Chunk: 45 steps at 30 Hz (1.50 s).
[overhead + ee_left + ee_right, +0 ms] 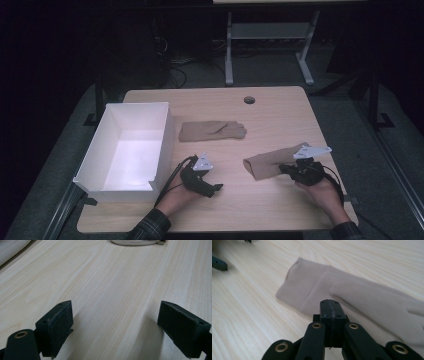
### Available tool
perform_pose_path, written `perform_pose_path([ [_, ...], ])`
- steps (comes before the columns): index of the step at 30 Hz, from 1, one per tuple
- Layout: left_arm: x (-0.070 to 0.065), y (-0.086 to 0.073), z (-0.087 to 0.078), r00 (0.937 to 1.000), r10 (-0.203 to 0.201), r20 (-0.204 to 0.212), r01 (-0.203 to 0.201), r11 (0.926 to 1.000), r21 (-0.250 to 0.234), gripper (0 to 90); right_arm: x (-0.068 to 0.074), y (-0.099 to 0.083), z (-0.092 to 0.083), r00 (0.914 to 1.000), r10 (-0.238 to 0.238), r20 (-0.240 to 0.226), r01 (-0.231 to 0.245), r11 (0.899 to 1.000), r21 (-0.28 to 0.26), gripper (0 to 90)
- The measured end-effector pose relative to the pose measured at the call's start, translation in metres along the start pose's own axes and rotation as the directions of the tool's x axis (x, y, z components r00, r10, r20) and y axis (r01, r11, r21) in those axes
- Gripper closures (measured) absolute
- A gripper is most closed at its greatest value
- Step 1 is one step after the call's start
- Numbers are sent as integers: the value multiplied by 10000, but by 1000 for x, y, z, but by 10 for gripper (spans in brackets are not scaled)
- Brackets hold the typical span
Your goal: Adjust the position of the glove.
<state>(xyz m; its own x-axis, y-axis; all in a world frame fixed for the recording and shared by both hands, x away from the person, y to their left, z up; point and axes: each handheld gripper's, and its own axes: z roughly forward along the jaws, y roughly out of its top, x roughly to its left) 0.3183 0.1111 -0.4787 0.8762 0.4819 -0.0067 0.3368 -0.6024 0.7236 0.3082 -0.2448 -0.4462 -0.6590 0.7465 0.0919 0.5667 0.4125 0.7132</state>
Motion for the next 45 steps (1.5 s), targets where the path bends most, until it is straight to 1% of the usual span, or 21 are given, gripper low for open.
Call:
perform_pose_path([
  [2, 0, 0, 0, 10000, 3, -2, -3, 10000, 1, 123, 0, 2, 2, 10000, -58, -28, 57, 10000, -28, 899],
  [6, 0, 0, 0, 10000, 9, 3, -9, 10000, 2, 123, 3, 15, 12, 9998, -132, -174, 130, 9999, -85, 899],
  [7, 0, 0, 0, 10000, 8, -2, -8, 10000, 2, 123, 3, 18, 15, 9995, -226, -201, 224, 9997, -93, 899],
  [10, 0, -1, -1, 10000, -25, -30, 25, 10000, 12, 123, 3, 26, 23, 9992, -190, -358, 189, 9998, -36, 899],
  [14, -1, -2, -3, 10000, -26, -37, 26, 10000, 46, 124, 6, 35, 33, 9984, -290, -483, 293, 9996, 52, 899],
  [16, 0, -2, -2, 10000, 26, -59, -26, 10000, 39, 124, 8, 38, 38, 9981, -362, -498, 367, 9993, 95, 899],
  [17, 0, -2, -2, 10000, 23, -59, -23, 10000, 42, 124, 9, 40, 40, 9980, -319, -545, 328, 9994, 146, 900],
  [21, 0, -2, -3, 10000, 9, -58, -8, 10000, 49, 123, 12, 48, 51, 9975, -402, -589, 418, 9988, 259, 900],
  [23, -1, -2, -3, 10000, -25, -48, 25, 10000, 62, 124, 13, 51, 57, 9971, -413, -632, 433, 9986, 317, 900],
  [24, -1, -2, -3, 10000, -26, -51, 26, 10000, 58, 124, 13, 53, 61, 9972, -395, -642, 412, 9988, 262, 899],
  [26, -1, -2, -3, 10000, -26, -47, 26, 10000, 51, 124, 13, 54, 67, 9973, -258, -692, 281, 9991, 332, 900],
  [27, -1, -2, -3, 10000, -33, -47, 34, 10000, 50, 124, 13, 55, 71, 9970, -358, -690, 383, 9986, 363, 900],
  [28, -1, -2, -3, 10000, -28, -48, 28, 10000, 44, 124, 14, 55, 73, 9968, -265, -748, 299, 9986, 443, 900],
  [29, -1, -2, -3, 10000, -29, -46, 29, 10000, 40, 124, 14, 54, 77, 9961, -442, -759, 485, 9973, 559, 900],
  [31, -1, -2, -3, 10000, -30, -64, 30, 10000, 32, 124, 14, 54, 79, 9963, -431, -745, 477, 9970, 613, 900],
  [32, -1, -2, -3, 10000, -33, -65, 33, 10000, 31, 124, 15, 52, 82, 9962, -482, -728, 538, 9955, 779, 900],
  [36, -1, -2, -3, 10000, -32, -72, 32, 10000, 35, 124, 14, 49, 83, 9962, -426, -760, 479, 9965, 692, 900],
  [40, -2, -2, -3, 9999, -106, -115, 106, 9999, 31, 124, 15, 48, 80, 9953, -334, -908, 408, 9960, 800, 900],
  [42, -2, -2, -3, 9999, -113, -128, 114, 9999, 32, 124, 15, 47, 79, 9944, -492, -930, 573, 9946, 864, 900],
  [43, -2, -2, -3, 9998, -113, -136, 114, 9999, 32, 124, 17, 46, 77, 9945, -415, -964, 502, 9947, 894, 900],
  [45, -2, -3, -3, 9998, -126, -138, 126, 9999, 28, 124, 17, 44, 75, 9939, -526, -971, 621, 9934, 968, 900],
])
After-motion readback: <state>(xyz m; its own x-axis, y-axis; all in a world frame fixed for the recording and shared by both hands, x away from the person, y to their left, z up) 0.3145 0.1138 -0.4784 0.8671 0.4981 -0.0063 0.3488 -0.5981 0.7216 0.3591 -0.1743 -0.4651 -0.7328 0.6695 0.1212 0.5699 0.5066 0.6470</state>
